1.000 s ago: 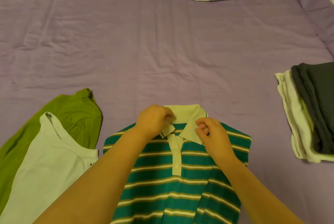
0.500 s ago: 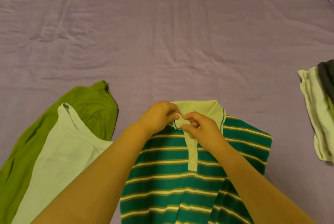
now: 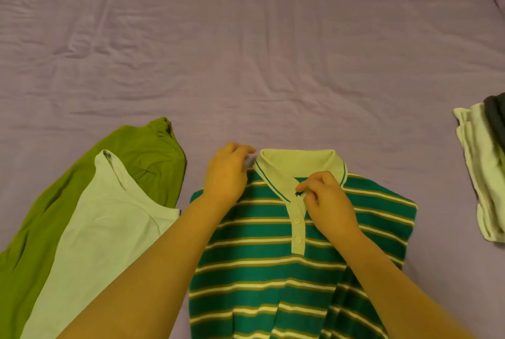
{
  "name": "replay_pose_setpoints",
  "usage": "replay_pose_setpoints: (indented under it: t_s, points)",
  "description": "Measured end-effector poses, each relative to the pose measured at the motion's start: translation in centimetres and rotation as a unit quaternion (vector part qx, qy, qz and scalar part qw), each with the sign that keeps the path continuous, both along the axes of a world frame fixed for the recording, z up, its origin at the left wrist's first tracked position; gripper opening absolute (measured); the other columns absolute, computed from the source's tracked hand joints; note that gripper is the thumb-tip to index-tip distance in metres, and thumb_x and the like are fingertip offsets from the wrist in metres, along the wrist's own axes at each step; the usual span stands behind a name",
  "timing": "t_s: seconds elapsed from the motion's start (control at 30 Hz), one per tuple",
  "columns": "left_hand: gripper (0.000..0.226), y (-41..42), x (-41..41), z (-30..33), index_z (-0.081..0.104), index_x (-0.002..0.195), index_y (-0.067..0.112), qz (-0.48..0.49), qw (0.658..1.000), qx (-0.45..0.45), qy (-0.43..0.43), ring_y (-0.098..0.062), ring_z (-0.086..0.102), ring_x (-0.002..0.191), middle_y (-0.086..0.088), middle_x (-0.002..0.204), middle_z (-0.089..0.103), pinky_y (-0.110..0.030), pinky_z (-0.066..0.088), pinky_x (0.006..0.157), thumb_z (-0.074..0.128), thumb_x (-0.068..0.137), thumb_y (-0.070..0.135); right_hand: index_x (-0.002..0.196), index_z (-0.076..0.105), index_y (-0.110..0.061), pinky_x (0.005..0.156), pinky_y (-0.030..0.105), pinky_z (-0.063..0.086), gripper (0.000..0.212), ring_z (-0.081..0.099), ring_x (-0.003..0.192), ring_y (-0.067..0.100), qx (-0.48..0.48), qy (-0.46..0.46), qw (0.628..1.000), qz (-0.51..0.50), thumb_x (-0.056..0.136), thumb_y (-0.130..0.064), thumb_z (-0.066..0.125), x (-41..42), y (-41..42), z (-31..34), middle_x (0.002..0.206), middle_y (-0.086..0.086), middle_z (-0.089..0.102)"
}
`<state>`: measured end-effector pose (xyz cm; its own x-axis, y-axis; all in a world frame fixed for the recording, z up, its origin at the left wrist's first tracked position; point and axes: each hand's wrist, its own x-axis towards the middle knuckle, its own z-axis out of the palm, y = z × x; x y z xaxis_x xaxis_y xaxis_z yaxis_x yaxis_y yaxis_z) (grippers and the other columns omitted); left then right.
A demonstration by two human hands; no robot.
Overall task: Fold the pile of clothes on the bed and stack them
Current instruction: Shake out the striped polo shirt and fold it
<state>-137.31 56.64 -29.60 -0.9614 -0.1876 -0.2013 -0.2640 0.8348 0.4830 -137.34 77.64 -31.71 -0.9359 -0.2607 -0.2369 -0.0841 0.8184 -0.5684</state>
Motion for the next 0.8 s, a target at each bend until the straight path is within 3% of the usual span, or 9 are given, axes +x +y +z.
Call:
replay_pose_setpoints:
  t_s: [0.1, 0.2, 0.27, 0.33, 0.47, 0.53, 0.63, 0.8]
  points:
    - [0.029, -2.4, 1.3, -0.6, 0.061, 0.123, 0.015, 0.077, 0.994, -0.023, -0.077, -0.032, 0.056, 0.108, -0.014, 0.122, 0.060, -0.042, 0.047, 0.091, 0.045, 0.099, 0.019, 0.120, 0.059, -0.019, 0.077, 0.008, 0.037, 0.026, 0.052, 0.095, 0.006, -0.044, 0.002, 0.999, -0.019, 0.099, -0.022, 0.046, -0.1, -0.8, -0.1, 0.125, -0.002, 0.054]
    - [0.037, -4.0, 3.0, -0.4, 0.063, 0.119, 0.018, 0.045, 0.989, -0.025, -0.139, -0.029, 0.058, 0.103, -0.011, 0.116, 0.060, -0.043, 0.049, 0.089, 0.045, 0.098, 0.042, 0.135, 0.047, -0.018, 0.088, 0.027, 0.043, 0.039, 0.054, 0.111, 0.018, -0.024, -0.052, 0.998, -0.010, 0.099, -0.031, 0.046, -0.4, -2.3, -0.3, 0.131, 0.001, 0.053]
    - [0.043, -4.7, 3.7, -0.2, 0.062, 0.118, 0.019, -0.029, 0.982, -0.048, -0.178, -0.026, 0.058, 0.101, -0.008, 0.111, 0.061, -0.041, 0.050, 0.085, 0.049, 0.093, 0.052, 0.127, 0.054, -0.014, 0.081, 0.030, 0.043, 0.033, 0.056, 0.101, 0.021, 0.004, -0.046, 0.999, 0.002, 0.099, -0.030, 0.045, -0.5, -2.9, -0.6, 0.121, 0.007, 0.059]
    - [0.043, -5.4, 4.3, -0.2, 0.064, 0.108, 0.012, -0.043, 0.981, -0.030, -0.189, -0.027, 0.060, 0.093, -0.010, 0.100, 0.063, -0.038, 0.050, 0.077, 0.056, 0.090, 0.051, 0.115, 0.060, -0.009, 0.070, 0.026, 0.038, 0.027, 0.054, 0.086, 0.018, -0.021, -0.025, 0.999, -0.029, 0.100, -0.025, 0.044, -0.4, -3.3, -0.6, 0.106, 0.010, 0.064]
    - [0.038, -5.9, 4.4, -0.1, 0.059, 0.098, 0.011, 0.115, 0.990, -0.009, -0.085, -0.025, 0.056, 0.086, -0.012, 0.099, 0.057, -0.037, 0.047, 0.068, 0.063, 0.086, 0.047, 0.118, 0.058, -0.009, 0.054, 0.011, 0.041, 0.024, 0.057, 0.069, 0.010, -0.126, -0.079, 0.977, -0.155, 0.099, -0.013, 0.044, -0.1, -3.4, -0.2, 0.092, 0.007, 0.064]
    - [0.041, -5.4, 4.6, 0.0, 0.055, 0.109, 0.014, 0.092, 0.987, -0.100, -0.083, -0.026, 0.053, 0.100, -0.010, 0.112, 0.054, -0.037, 0.046, 0.078, 0.064, 0.086, 0.046, 0.129, 0.052, -0.012, 0.068, 0.014, 0.047, 0.032, 0.060, 0.083, 0.012, -0.134, -0.107, 0.975, -0.142, 0.098, -0.008, 0.044, 0.5, -3.3, 0.4, 0.109, 0.008, 0.063]
    - [0.047, -3.4, 5.9, -0.1, 0.045, 0.130, 0.020, 0.023, 0.979, -0.194, -0.047, -0.027, 0.037, 0.126, -0.009, 0.137, 0.041, -0.037, 0.034, 0.100, 0.060, 0.089, 0.036, 0.134, 0.049, -0.014, 0.087, 0.017, 0.038, 0.037, 0.053, 0.105, 0.012, -0.075, -0.068, 0.991, -0.083, 0.097, -0.011, 0.047, 1.7, -1.9, 1.5, 0.128, 0.004, 0.055]
    - [0.052, 4.1, 9.8, -0.3, 0.026, 0.149, 0.022, -0.126, 0.986, -0.110, 0.001, -0.026, 0.012, 0.146, -0.005, 0.157, 0.019, -0.043, 0.006, 0.120, 0.041, 0.099, 0.021, 0.126, 0.058, -0.011, 0.098, 0.027, 0.038, 0.031, 0.051, 0.113, 0.019, -0.001, -0.028, 0.997, -0.067, 0.096, -0.012, 0.052, 2.9, 3.7, 2.8, 0.127, 0.007, 0.057]
